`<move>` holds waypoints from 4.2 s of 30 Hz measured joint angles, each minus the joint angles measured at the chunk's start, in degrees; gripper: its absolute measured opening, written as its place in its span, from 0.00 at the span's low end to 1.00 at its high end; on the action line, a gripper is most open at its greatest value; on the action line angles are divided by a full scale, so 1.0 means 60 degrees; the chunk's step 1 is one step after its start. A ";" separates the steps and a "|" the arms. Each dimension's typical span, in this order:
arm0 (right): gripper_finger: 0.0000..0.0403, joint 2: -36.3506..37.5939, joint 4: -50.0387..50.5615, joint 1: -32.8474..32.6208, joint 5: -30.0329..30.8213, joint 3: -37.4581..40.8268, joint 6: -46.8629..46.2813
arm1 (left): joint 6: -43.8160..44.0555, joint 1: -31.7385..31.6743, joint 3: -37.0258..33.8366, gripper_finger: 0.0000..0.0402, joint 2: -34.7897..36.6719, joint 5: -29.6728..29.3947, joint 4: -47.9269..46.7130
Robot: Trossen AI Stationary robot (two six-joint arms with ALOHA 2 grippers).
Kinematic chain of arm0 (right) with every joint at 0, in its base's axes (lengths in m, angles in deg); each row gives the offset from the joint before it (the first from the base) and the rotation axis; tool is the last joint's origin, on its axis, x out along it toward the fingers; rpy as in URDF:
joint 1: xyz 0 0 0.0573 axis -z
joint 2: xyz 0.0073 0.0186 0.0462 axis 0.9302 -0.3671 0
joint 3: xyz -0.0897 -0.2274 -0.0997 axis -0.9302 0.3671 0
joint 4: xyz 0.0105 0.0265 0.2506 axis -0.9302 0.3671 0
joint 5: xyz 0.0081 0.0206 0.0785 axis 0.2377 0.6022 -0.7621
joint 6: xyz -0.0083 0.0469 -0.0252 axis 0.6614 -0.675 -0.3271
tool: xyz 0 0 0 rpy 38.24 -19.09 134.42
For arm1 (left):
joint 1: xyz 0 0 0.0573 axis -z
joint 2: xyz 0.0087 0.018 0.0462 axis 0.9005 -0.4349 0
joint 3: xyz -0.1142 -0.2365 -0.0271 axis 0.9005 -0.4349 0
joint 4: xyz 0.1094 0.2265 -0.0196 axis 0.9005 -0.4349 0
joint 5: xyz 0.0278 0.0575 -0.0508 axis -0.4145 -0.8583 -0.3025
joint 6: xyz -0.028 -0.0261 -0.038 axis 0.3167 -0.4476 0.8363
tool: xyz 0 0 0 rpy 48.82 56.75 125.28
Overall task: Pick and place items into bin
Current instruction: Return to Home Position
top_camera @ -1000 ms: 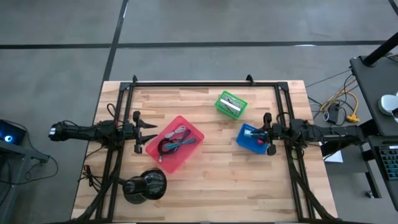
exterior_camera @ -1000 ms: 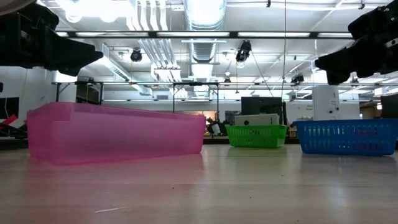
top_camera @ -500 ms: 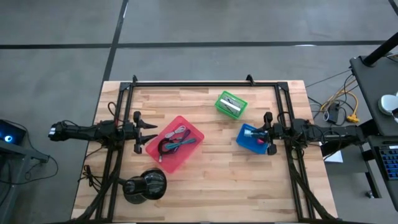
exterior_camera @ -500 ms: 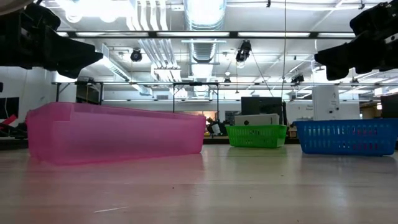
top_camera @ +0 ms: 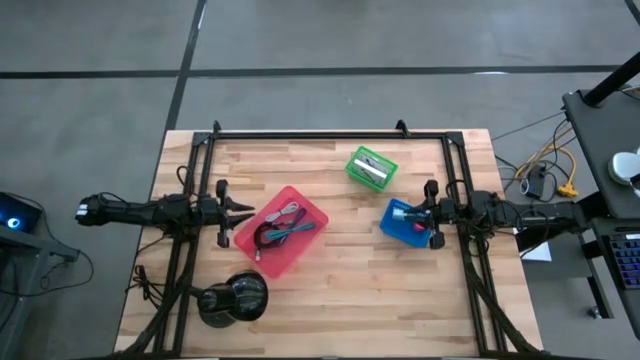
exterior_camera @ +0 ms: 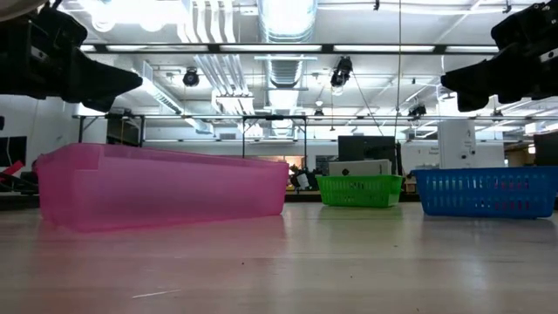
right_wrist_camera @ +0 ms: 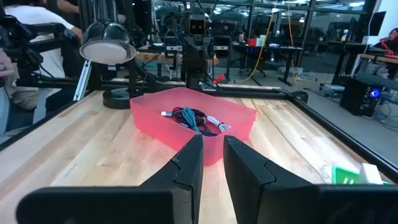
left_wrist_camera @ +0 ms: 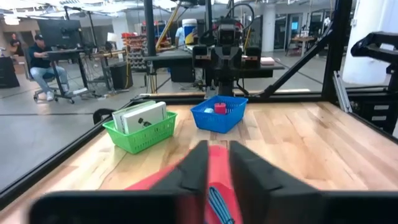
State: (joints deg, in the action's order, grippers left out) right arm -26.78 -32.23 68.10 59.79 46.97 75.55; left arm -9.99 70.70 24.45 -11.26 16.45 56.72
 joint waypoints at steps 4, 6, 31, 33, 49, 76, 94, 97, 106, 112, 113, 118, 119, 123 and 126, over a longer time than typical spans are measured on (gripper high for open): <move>0.13 0.0000 0.0000 0.0000 0.0000 0.0000 0.0000 | 0.0067 0.0000 0.0000 0.03 -0.0240 0.0007 0.0020; 0.13 0.0000 0.0000 0.0000 0.0000 0.0000 0.0000 | 0.0068 0.0000 0.0000 0.05 -0.0345 -0.0002 0.0053; 0.13 0.0000 0.0000 0.0001 0.0000 0.0000 0.0001 | 0.0066 0.0000 0.0000 0.08 -0.0898 -0.0007 0.0248; 0.13 0.0000 0.0004 0.0000 0.0000 0.0000 0.0001 | 0.0066 0.0000 0.0000 0.08 -0.0898 -0.0004 0.0244; 0.13 0.0000 0.0004 0.0000 -0.0004 0.0000 0.0004 | 0.0066 0.0000 0.0000 0.08 -0.0932 0.0004 0.0248; 0.13 0.0000 0.0002 0.0004 -0.0004 0.0000 0.0001 | 0.0062 0.0000 0.0000 0.08 -0.1040 0.0007 0.0251; 0.13 0.0002 0.0002 0.0004 -0.0002 -0.0004 0.0000 | 0.0062 0.0000 0.0000 0.08 -0.1036 0.0007 0.0248; 0.13 0.0001 0.0001 0.0004 -0.0003 -0.0004 0.0000 | 0.0062 0.0000 0.0000 0.08 -0.1043 0.0007 0.0251; 0.13 0.0000 0.0004 0.0003 -0.0002 -0.0004 0.0000 | 0.0062 0.0000 0.0000 0.08 -0.1043 0.0004 0.0248; 0.13 0.0000 0.0000 0.0004 -0.0003 -0.0004 0.0000 | 0.0065 0.0000 0.0000 0.08 -0.1032 0.0004 0.0251; 0.13 0.0002 0.0000 0.0001 -0.0004 -0.0004 0.0002 | 0.0062 0.0000 0.0000 0.08 -0.1036 0.0004 0.0251; 0.13 0.0002 0.0004 0.0004 0.0000 -0.0004 0.0004 | 0.0062 0.0000 0.0000 0.08 -0.1040 0.0006 0.0250; 0.13 0.0002 0.0002 0.0004 0.0000 -0.0004 0.0003 | 0.0066 0.0000 0.0000 0.08 -0.1036 0.0004 0.0251; 0.13 0.0002 0.0004 0.0004 -0.0002 -0.0004 0.0000 | 0.0065 0.0000 0.0000 0.08 -0.1036 0.0004 0.0251; 0.13 0.0001 0.0003 0.0003 0.0000 -0.0004 0.0001 | 0.0064 0.0000 0.0000 0.08 -0.1036 0.0005 0.0251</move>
State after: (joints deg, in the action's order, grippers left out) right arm -26.77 -32.21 68.12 59.79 46.94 75.55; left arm -9.60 70.70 24.45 -17.48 16.48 58.22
